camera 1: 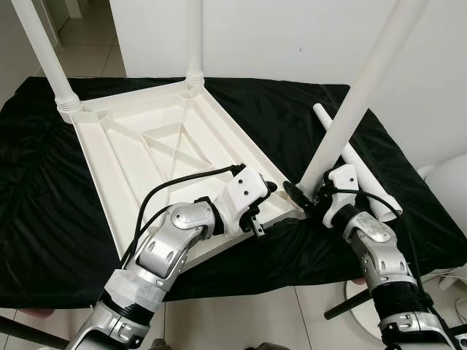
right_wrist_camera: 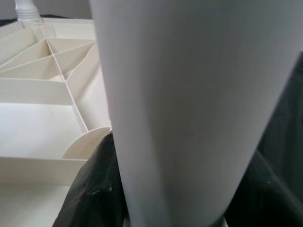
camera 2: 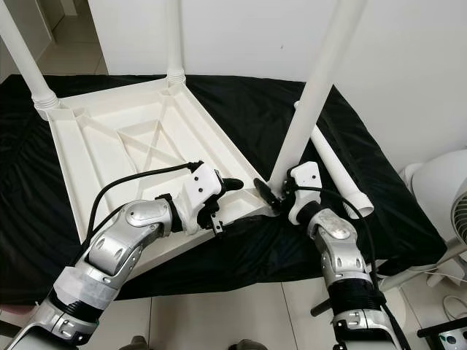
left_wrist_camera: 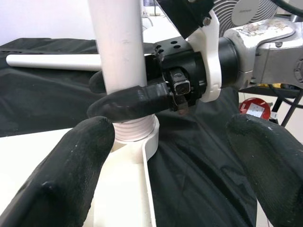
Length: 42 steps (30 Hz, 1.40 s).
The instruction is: Building children table
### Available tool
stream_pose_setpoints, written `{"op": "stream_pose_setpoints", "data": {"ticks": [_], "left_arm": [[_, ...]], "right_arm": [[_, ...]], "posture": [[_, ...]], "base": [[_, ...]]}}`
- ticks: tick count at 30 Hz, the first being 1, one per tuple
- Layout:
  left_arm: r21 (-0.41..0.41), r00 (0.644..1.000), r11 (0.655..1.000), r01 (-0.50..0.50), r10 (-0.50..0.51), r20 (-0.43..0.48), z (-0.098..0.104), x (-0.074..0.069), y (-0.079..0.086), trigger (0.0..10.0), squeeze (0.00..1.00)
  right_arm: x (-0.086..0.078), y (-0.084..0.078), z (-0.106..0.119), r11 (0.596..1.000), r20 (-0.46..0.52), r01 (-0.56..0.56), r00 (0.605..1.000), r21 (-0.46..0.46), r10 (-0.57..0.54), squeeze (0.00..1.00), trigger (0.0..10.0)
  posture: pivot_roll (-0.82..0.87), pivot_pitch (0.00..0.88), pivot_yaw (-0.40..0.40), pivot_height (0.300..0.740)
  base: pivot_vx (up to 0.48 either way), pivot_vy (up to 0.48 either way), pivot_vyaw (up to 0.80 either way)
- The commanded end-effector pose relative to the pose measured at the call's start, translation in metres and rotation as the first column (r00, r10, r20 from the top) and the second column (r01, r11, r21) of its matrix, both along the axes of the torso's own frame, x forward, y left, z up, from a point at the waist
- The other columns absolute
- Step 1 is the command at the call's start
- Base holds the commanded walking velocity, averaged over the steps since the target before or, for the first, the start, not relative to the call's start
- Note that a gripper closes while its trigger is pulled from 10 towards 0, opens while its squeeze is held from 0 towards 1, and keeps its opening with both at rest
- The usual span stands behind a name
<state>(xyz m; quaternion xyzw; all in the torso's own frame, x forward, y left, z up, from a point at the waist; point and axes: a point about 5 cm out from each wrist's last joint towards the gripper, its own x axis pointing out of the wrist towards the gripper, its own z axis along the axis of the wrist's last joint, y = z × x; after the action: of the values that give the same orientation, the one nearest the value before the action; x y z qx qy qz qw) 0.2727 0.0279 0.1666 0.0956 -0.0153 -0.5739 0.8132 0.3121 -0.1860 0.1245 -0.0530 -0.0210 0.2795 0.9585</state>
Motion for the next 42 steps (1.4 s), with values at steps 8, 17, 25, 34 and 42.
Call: {"op": "stream_pose_setpoints", "data": {"ticks": [8, 17, 25, 34, 42], "left_arm": [[-0.002, 1.000, 1.000, -0.009, 0.009, 0.014, 0.002, 0.000, -0.002, 10.0, 0.00], [0.000, 1.000, 1.000, -0.003, 0.003, 0.009, 0.001, -0.001, -0.002, 10.0, 0.00], [0.003, 1.000, 1.000, 0.002, -0.002, 0.008, 0.001, -0.001, -0.003, 10.0, 0.00], [0.009, 1.000, 1.000, -0.011, 0.011, -0.003, -0.004, -0.001, -0.001, 10.0, 0.00], [0.017, 1.000, 1.000, -0.022, 0.022, -0.015, -0.009, -0.001, 0.000, 10.0, 0.00]], "right_arm": [[-0.008, 0.005, -0.013, 0.995, -0.058, 0.016, 0.998, 0.093, -0.011, 0.00, 10.0], [-0.013, 0.010, -0.025, 0.978, -0.116, 0.122, 0.988, 0.170, -0.103, 0.00, 10.0], [-0.009, 0.009, -0.027, 0.963, -0.132, 0.235, 0.967, 0.136, -0.217, 0.00, 10.0], [-0.007, 0.027, -0.023, 0.877, -0.154, 0.457, 0.886, 0.146, -0.437, 0.00, 10.0], [-0.012, 0.054, -0.021, 0.766, -0.192, 0.612, 0.790, 0.199, -0.582, 0.00, 10.0]], "posture": [[0.02, 0.000, -0.061, 0.740], [0.01, 0.000, -0.052, 0.740], [0.01, 0.000, -0.054, 0.740], [0.01, 0.000, -0.059, 0.740], [0.02, 0.000, -0.061, 0.740]], "base": [[0.000, 0.000, 0.00], [0.000, 0.000, 0.00], [0.000, 0.000, 0.00], [0.000, 0.000, 0.00], [0.000, 0.000, 0.00]]}}
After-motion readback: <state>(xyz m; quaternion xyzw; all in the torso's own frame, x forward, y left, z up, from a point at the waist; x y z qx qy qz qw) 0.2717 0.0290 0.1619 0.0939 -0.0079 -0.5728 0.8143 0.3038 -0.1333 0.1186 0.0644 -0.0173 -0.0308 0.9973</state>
